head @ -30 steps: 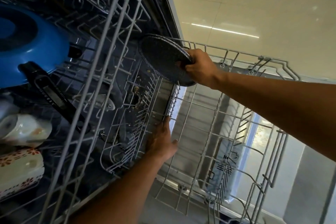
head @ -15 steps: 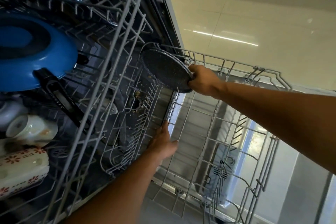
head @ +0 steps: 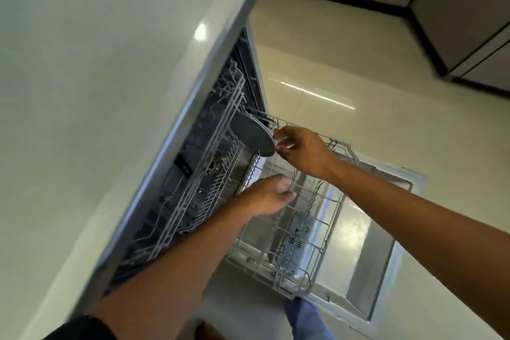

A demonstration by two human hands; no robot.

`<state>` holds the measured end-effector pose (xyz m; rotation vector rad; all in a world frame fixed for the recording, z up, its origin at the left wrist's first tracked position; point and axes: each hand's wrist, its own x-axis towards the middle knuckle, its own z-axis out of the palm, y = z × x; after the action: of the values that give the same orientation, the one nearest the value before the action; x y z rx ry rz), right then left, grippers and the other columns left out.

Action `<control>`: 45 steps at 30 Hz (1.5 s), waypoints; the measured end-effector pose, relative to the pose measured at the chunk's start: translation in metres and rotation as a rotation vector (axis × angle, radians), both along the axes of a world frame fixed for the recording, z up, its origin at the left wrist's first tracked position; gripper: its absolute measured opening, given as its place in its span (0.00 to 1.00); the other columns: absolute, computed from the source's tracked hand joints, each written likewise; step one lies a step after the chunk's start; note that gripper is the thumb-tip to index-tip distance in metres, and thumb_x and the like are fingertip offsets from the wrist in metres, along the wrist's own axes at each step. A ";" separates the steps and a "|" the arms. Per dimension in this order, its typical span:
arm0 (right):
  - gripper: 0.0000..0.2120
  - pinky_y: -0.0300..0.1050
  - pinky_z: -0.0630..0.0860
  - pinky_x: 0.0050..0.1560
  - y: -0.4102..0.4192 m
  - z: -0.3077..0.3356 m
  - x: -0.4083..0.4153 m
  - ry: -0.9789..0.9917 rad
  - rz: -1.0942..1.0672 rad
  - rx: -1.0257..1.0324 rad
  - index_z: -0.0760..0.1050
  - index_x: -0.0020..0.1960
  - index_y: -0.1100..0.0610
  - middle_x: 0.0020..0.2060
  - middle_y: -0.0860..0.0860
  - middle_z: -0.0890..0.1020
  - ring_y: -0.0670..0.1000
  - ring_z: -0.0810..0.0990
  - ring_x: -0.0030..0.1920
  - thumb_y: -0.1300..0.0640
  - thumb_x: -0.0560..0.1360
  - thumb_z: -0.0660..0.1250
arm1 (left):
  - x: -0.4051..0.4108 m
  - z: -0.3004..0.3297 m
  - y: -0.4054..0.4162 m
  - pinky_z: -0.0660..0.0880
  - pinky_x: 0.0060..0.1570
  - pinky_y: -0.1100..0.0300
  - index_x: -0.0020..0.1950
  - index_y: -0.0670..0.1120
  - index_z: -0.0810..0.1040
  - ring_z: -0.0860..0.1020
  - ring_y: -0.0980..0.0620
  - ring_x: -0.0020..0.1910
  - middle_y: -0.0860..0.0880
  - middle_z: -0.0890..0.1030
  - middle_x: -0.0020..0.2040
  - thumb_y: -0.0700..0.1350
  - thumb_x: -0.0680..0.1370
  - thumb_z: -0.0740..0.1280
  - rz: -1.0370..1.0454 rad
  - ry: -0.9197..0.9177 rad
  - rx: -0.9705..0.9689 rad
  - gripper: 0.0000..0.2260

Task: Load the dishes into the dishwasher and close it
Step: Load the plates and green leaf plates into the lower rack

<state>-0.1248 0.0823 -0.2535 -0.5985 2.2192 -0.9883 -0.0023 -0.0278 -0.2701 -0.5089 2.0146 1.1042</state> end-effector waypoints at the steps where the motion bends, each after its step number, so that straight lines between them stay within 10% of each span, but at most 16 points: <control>1: 0.13 0.46 0.79 0.58 0.003 0.027 0.007 0.007 0.017 0.005 0.80 0.64 0.55 0.57 0.51 0.85 0.49 0.83 0.54 0.59 0.79 0.70 | 0.007 0.037 0.005 0.72 0.70 0.51 0.75 0.49 0.72 0.76 0.51 0.69 0.49 0.77 0.73 0.52 0.83 0.66 0.009 0.041 0.066 0.21; 11: 0.02 0.47 0.83 0.46 -0.025 0.272 0.093 -0.018 0.007 -0.239 0.84 0.50 0.53 0.42 0.51 0.88 0.50 0.88 0.42 0.57 0.79 0.72 | 0.166 0.342 -0.068 0.79 0.61 0.50 0.69 0.46 0.78 0.82 0.49 0.61 0.47 0.84 0.61 0.45 0.85 0.64 0.232 0.528 0.393 0.14; 18: 0.07 0.53 0.83 0.48 -0.117 0.354 0.188 0.041 0.112 -0.282 0.84 0.50 0.50 0.44 0.56 0.88 0.61 0.87 0.47 0.62 0.78 0.72 | 0.349 0.391 -0.219 0.76 0.51 0.59 0.63 0.46 0.82 0.82 0.53 0.51 0.46 0.86 0.55 0.44 0.81 0.69 0.917 0.767 -0.176 0.11; 21: 0.05 0.64 0.83 0.55 -0.186 0.373 0.251 0.099 0.279 -0.278 0.84 0.52 0.47 0.45 0.51 0.88 0.56 0.88 0.47 0.55 0.77 0.75 | 0.459 0.378 -0.274 0.77 0.46 0.67 0.63 0.50 0.81 0.82 0.53 0.52 0.49 0.84 0.54 0.46 0.81 0.69 1.175 0.700 -0.522 0.11; 25: 0.07 0.67 0.81 0.58 -0.274 0.385 0.343 0.138 0.487 -0.358 0.84 0.54 0.46 0.46 0.50 0.87 0.56 0.87 0.50 0.52 0.76 0.75 | 0.588 0.358 -0.315 0.76 0.64 0.49 0.67 0.49 0.79 0.81 0.47 0.60 0.47 0.83 0.62 0.49 0.79 0.71 1.394 0.495 -0.782 0.17; 32: 0.09 0.51 0.81 0.56 -0.376 0.390 0.499 0.143 0.819 -0.381 0.84 0.56 0.52 0.42 0.48 0.85 0.49 0.84 0.44 0.57 0.76 0.75 | 0.763 0.330 -0.362 0.71 0.69 0.43 0.75 0.42 0.71 0.73 0.35 0.70 0.38 0.75 0.71 0.52 0.78 0.69 1.572 0.074 -1.027 0.27; 45: 0.10 0.34 0.74 0.49 -0.418 0.387 0.585 0.109 1.003 -0.291 0.80 0.60 0.43 0.47 0.41 0.84 0.37 0.82 0.47 0.47 0.79 0.71 | 0.824 0.289 -0.460 0.76 0.47 0.46 0.56 0.39 0.81 0.79 0.38 0.48 0.39 0.79 0.50 0.42 0.79 0.69 0.763 -0.297 -1.327 0.09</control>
<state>0.4601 -0.3353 0.1338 -1.6952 1.4944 -0.7142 0.8217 -0.4882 0.0189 -2.0621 2.0603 -0.1741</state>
